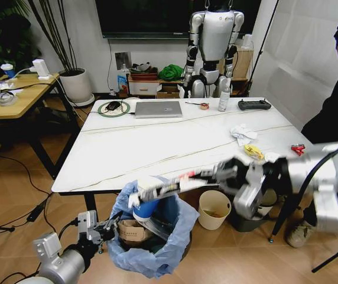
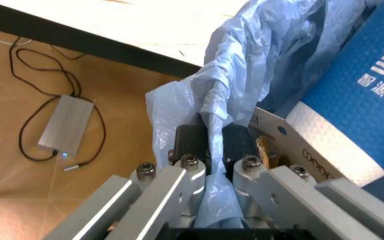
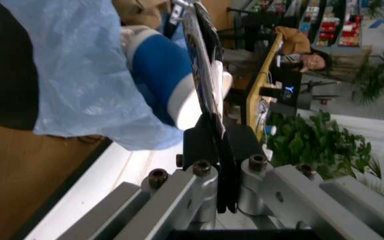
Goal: Pick up the trash bin and place the trash from the table into it.
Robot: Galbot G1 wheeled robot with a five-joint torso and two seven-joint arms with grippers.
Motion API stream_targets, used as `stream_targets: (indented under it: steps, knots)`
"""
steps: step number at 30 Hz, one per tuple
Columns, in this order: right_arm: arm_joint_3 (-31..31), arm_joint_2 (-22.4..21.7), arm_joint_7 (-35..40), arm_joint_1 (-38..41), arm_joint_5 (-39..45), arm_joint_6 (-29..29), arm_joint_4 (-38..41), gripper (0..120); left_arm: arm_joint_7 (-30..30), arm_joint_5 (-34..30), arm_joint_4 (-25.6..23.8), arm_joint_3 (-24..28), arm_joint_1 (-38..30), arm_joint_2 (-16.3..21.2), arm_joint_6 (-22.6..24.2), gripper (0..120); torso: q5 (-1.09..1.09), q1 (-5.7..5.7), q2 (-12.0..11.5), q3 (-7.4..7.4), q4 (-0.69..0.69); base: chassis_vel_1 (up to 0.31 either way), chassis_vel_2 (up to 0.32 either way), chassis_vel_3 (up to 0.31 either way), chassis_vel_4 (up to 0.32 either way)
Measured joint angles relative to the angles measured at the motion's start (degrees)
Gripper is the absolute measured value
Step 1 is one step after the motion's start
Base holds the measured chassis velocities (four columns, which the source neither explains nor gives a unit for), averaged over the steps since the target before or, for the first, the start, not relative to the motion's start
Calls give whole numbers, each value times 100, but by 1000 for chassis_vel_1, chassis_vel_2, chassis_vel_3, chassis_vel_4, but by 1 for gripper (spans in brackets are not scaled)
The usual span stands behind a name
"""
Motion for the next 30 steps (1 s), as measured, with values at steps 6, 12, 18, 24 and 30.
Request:
stream_targets:
  steps: [6,12,18,24,30]
  knots:
    - [-16,35,46,-129,-86,-26,102,0,-1,-2,-15,3,2,-41,-4,0,-1,0,0,0,0,0,0,0,0]
    - [-35,79,140,-291,-200,-30,37,12,-4,4,-15,41,0,-75,-4,0,-1,0,0,0,0,0,0,0,0]
    - [-50,141,171,-365,-328,-22,-71,33,-4,5,-11,41,0,-83,0,0,-1,0,0,0,0,0,0,0,0]
    - [-55,151,180,-377,-347,-15,-99,56,-4,7,21,48,-24,-86,5,0,-1,0,0,0,0,0,0,0,0]
    - [-58,165,190,-364,-352,-8,-127,76,-5,7,29,50,-28,-80,9,0,-1,0,0,0,0,0,0,0,0]
